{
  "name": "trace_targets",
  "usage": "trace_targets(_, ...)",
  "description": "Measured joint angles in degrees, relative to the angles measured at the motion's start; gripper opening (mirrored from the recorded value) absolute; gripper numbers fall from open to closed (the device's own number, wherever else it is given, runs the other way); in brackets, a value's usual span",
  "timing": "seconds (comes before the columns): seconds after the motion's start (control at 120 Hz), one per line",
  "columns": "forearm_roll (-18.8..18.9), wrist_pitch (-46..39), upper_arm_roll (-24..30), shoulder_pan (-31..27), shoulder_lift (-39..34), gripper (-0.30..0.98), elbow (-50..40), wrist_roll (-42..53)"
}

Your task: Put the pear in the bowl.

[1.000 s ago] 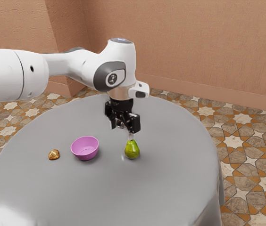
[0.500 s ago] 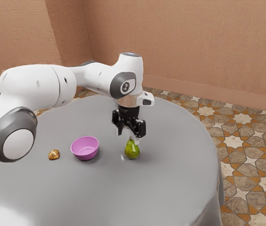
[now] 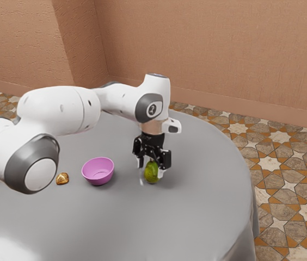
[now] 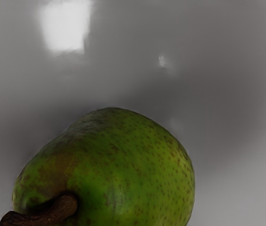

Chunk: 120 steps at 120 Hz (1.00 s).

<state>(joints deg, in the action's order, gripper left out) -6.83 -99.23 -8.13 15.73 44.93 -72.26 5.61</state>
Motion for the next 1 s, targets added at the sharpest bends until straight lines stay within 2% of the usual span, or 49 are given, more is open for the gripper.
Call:
trace_targets(0.433, -1.2, 0.8, -0.4, -0.9, 5.6, 0.67, 5.6, 1.0)
trace_targets(0.758, -1.6, 1.1, -0.8, -0.6, 6.0, 0.42, 5.7, 1.4)
trace_targets(1.0, -1.5, 1.6, -1.2, -0.5, 5.4, 0.34, 5.7, 1.5)
